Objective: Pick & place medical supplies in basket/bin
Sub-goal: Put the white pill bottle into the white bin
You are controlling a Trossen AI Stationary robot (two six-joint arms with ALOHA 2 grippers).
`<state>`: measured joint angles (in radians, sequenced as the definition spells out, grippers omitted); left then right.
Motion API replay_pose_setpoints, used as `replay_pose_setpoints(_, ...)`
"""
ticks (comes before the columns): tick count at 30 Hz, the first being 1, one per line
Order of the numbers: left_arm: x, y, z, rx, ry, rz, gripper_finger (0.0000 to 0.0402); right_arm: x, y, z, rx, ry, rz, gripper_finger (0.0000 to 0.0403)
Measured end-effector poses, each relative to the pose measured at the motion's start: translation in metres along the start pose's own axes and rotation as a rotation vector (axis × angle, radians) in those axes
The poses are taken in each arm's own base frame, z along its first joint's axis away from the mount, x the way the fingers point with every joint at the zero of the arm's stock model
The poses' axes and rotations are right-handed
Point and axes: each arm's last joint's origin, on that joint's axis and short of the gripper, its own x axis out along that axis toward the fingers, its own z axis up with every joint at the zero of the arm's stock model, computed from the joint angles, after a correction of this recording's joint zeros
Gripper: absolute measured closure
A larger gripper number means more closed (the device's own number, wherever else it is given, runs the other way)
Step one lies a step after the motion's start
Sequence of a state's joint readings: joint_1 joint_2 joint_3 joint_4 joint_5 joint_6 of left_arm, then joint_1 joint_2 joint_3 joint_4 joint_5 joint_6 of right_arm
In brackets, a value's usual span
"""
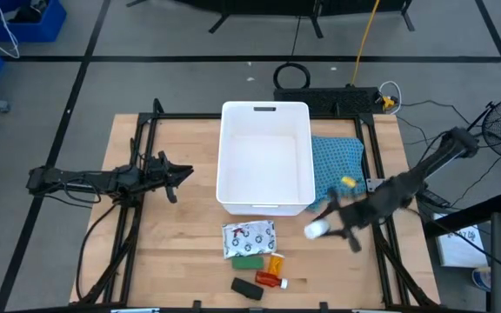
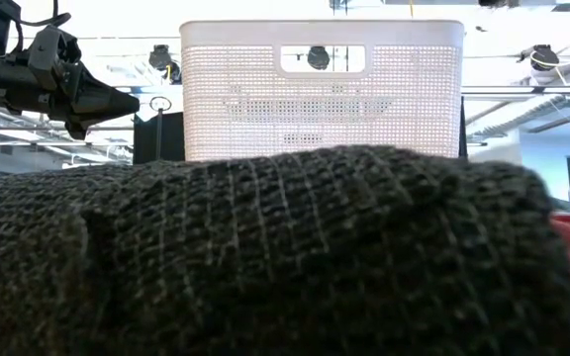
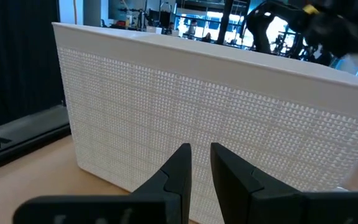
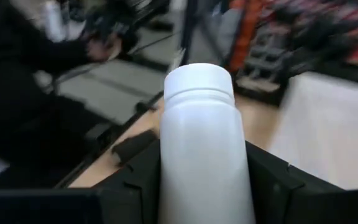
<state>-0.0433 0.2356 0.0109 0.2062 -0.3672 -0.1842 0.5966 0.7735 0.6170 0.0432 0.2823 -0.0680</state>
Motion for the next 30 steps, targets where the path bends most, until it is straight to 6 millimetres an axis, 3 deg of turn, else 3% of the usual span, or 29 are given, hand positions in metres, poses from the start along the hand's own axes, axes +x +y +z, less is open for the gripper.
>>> replay_pose_setpoints(4,0.000,0.000,0.000,0.028,0.000,0.001,0.0339,-0.025,-0.019,-0.001,-0.016,0.029,-0.161,0.0229)
replay_pose_setpoints(8,0.000,0.000,0.000,0.029,0.000,0.000,0.0339,-0.039,-0.029,-0.008,0.000,-0.043,-0.180,0.0229)
replay_pose_setpoints(16,0.000,0.000,0.000,0.027,-0.004,0.000,0.0339,-0.052,-0.036,-0.057,0.082,-0.205,-0.190,0.0232)
replay_pose_setpoints(20,0.000,0.000,0.001,0.026,-0.007,-0.001,0.0339,-0.051,-0.039,-0.071,0.121,-0.300,-0.244,0.0231)
replay_pose_setpoints(25,0.000,0.000,0.003,0.051,-0.027,-0.003,0.0339,-0.052,-0.046,-0.054,0.148,-0.453,-0.274,0.0230)
replay_pose_setpoints(30,0.000,-0.001,0.003,0.063,-0.033,-0.004,0.0339,-0.036,-0.062,-0.016,0.141,-0.343,-0.358,0.0230)
